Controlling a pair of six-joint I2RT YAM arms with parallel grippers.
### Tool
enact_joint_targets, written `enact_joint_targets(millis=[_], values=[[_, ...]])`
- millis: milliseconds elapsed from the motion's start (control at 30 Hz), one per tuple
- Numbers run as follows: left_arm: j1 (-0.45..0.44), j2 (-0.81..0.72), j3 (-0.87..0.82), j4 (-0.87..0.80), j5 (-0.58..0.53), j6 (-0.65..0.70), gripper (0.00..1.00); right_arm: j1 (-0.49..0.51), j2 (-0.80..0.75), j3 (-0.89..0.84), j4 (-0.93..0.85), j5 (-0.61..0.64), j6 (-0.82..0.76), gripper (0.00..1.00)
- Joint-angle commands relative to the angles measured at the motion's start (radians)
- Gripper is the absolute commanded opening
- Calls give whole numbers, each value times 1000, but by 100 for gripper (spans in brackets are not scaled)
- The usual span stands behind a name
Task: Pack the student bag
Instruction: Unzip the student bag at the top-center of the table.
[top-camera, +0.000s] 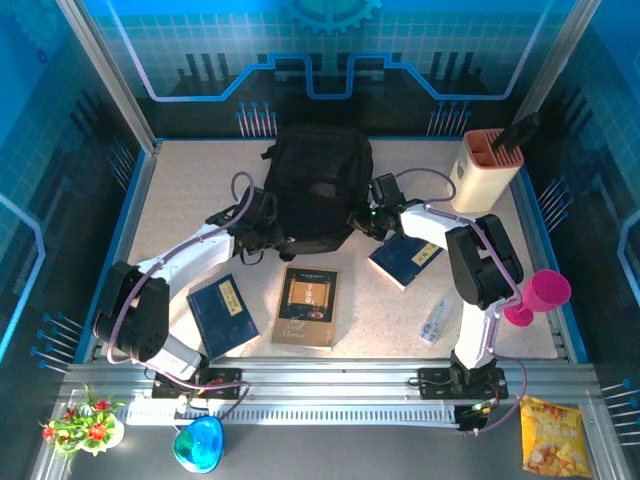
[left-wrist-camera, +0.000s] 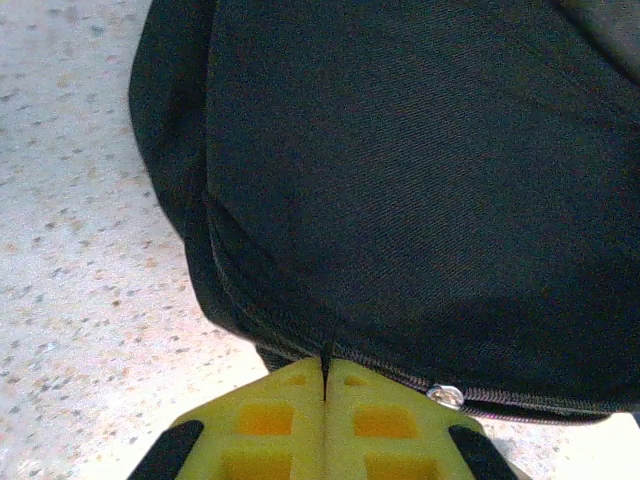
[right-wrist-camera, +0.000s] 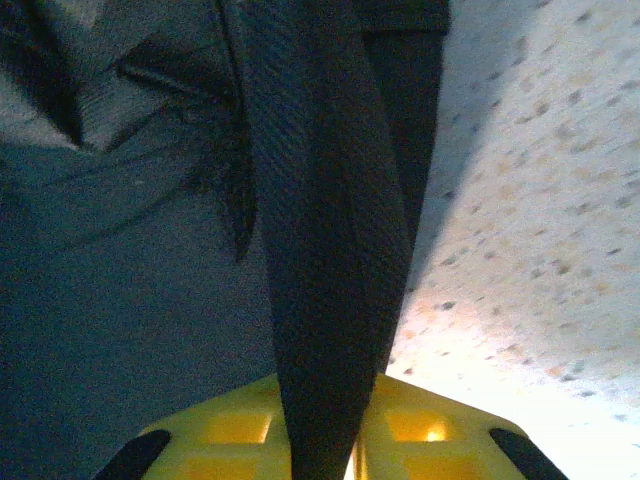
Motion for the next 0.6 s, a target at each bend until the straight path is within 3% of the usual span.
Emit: enact_joint_targets(millis=[0, 133, 200, 300, 567], values=[[-8, 23, 11, 84, 170, 92, 0, -46, -28, 38, -57, 70, -54, 20], [-64, 89, 94, 91, 255, 154, 0, -76, -69, 30, -78, 103, -56, 29], [-90, 128, 138, 102, 277, 150, 0, -92, -108, 15, -91, 111, -48, 46], [-123, 182, 205, 100, 279, 150, 0, -96, -176, -19, -123, 130, -41, 62], [-181, 294, 356, 83, 288, 141, 0, -94, -376, -236, -95, 52, 122, 75]])
